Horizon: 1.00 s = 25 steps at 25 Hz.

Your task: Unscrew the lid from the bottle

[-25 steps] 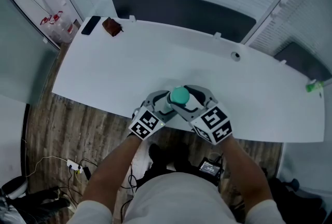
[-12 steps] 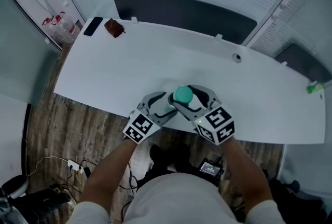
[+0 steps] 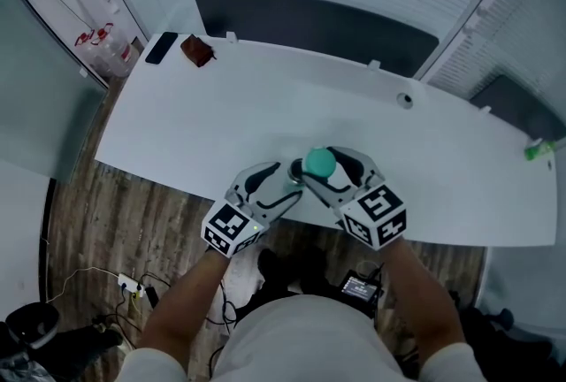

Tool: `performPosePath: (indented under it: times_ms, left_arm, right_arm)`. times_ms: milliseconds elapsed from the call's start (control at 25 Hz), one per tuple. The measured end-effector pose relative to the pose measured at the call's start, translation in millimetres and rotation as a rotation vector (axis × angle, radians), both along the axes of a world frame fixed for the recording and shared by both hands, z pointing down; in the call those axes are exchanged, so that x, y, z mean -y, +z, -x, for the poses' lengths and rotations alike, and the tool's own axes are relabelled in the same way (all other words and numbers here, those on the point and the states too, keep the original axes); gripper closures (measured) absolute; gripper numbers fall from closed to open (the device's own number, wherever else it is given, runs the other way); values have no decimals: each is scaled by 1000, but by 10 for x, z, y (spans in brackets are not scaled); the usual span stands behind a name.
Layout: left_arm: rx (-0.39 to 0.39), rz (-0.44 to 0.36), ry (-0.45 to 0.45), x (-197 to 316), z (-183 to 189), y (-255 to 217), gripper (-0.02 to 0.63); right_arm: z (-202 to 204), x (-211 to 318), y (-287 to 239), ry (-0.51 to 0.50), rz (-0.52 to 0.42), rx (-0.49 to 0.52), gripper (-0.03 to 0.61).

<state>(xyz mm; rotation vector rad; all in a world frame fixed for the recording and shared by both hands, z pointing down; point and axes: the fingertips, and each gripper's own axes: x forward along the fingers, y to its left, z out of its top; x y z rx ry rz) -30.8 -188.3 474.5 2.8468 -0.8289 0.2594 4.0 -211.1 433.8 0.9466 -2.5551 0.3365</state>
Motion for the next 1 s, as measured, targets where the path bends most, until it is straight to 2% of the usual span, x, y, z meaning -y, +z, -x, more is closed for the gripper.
performPosePath:
  times_ms: [200, 520, 680, 1000]
  left_arm:
    - [-58, -4, -32, -19, 39, -188, 402]
    - [-189, 38, -83, -52, 118, -423, 533]
    - [-245, 50, -95, -96, 130, -557, 558]
    - [-337, 63, -106, -197, 125, -858, 565]
  right_arm:
    - [-21, -12, -64, 8, -10, 13, 284]
    - [-108, -28, -175, 36, -21, 42, 284]
    - [-147, -51, -280, 55, -33, 64, 284]
    - [-234, -143, -491, 82, -54, 114, 284]
